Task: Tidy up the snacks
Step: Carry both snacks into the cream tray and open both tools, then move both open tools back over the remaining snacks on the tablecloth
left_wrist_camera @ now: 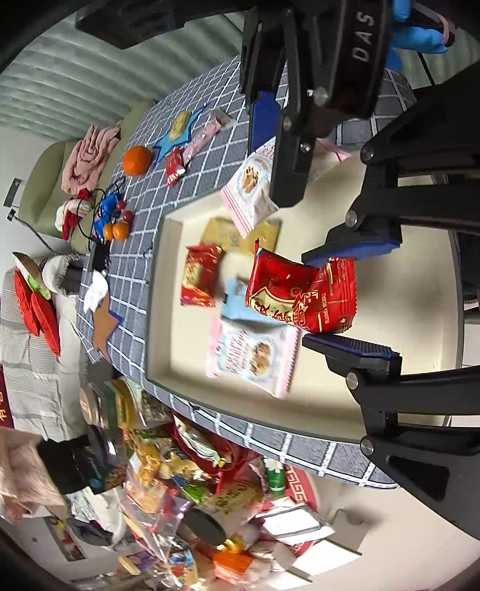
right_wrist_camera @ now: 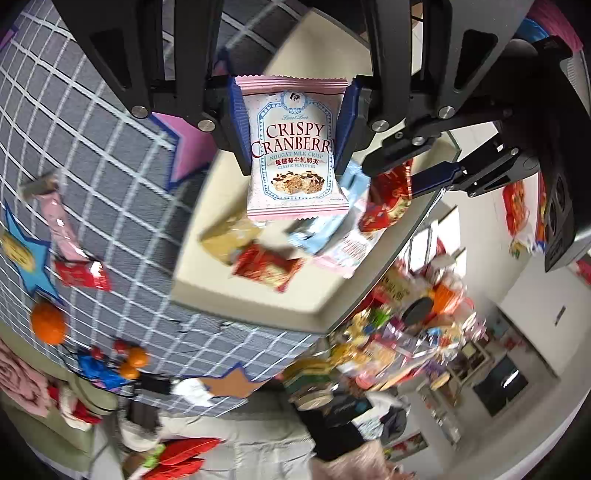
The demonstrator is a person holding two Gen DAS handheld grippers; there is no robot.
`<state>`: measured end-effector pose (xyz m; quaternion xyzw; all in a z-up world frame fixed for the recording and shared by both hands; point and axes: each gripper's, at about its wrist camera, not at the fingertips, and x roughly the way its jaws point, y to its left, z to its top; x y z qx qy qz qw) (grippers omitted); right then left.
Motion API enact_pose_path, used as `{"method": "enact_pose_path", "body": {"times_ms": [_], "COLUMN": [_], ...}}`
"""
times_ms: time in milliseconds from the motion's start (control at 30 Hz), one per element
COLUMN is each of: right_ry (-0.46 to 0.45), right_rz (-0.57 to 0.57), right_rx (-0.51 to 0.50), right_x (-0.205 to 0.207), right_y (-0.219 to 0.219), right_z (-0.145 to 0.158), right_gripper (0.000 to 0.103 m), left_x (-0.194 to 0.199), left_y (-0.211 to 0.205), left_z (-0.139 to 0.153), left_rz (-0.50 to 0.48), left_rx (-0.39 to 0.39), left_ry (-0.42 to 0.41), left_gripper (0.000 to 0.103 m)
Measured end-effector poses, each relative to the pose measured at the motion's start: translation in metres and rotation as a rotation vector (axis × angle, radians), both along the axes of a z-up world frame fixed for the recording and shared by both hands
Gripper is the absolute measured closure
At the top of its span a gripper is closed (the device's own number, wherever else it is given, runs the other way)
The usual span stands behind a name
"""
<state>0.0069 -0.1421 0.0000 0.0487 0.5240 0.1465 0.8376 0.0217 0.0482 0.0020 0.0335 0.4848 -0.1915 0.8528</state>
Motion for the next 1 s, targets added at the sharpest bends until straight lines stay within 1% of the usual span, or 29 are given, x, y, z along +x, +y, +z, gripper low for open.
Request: {"method": "enact_pose_path", "body": {"times_ms": [33, 67, 100, 133, 167, 200, 233, 267, 300, 433, 533, 633, 800, 900, 1000], "right_ry": [0.004, 0.009, 0.016, 0.023, 0.027, 0.03, 0.03, 0.025, 0.016, 0.013, -0.003, -0.024, -0.048, -0.025, 0.022], "right_rz": [0.004, 0.005, 0.008, 0.01, 0.009, 0.006, -0.003, -0.013, -0.026, -0.077, -0.128, -0.19, -0.338, -0.433, -0.501], "right_rx": [-0.003, -0.007, -0.012, -0.015, -0.014, -0.015, -0.018, -0.022, -0.028, -0.038, -0.039, -0.031, -0.021, -0.042, -0.068], "right_x": [0.0, 0.001, 0.002, 0.002, 0.004, 0.004, 0.005, 0.005, 0.005, 0.005, 0.003, 0.0, -0.006, -0.009, -0.008], "right_y": [0.003, 0.005, 0.007, 0.008, 0.008, 0.007, 0.006, 0.004, 0.002, -0.017, -0.043, -0.073, -0.136, -0.173, -0.201], "right_z": [-0.001, -0.002, -0.003, -0.004, -0.004, -0.004, -0.004, -0.002, 0.0, 0.006, 0.014, 0.026, 0.039, 0.032, 0.014], "right_gripper": [0.06, 0.06, 0.059, 0.059, 0.056, 0.041, 0.031, 0.016, 0.014, 0.014, 0.014, 0.014, 0.014, 0.014, 0.014], "left_x": [-0.001, 0.001, 0.0, 0.001, 0.001, 0.0, 0.0, 0.001, 0.002, 0.005, 0.004, 0.003, 0.003, 0.008, 0.016], "left_y": [0.001, 0.002, 0.003, 0.003, 0.004, 0.006, 0.007, 0.008, 0.009, 0.008, 0.0, -0.015, -0.052, -0.076, -0.098], "left_z": [-0.001, -0.002, -0.003, -0.003, -0.003, -0.003, -0.001, 0.0, 0.0, 0.007, 0.019, 0.037, 0.076, 0.1, 0.121], "left_rz": [0.001, 0.001, 0.0, 0.001, 0.008, 0.013, 0.016, 0.017, 0.021, 0.021, -0.003, -0.039, -0.118, -0.152, -0.171], "left_rx": [0.001, 0.001, 0.001, -0.002, -0.005, -0.01, -0.02, -0.025, -0.03, -0.057, -0.073, -0.093, -0.137, -0.172, -0.208], "left_ry": [0.0, 0.001, 0.004, 0.006, 0.005, 0.003, 0.003, 0.007, 0.014, 0.039, 0.042, 0.03, 0.014, 0.02, 0.028], "left_gripper": [0.062, 0.058, 0.046, 0.038, 0.024, 0.022, 0.022, 0.022, 0.022, 0.022, 0.022, 0.022, 0.021, 0.02, 0.018]}}
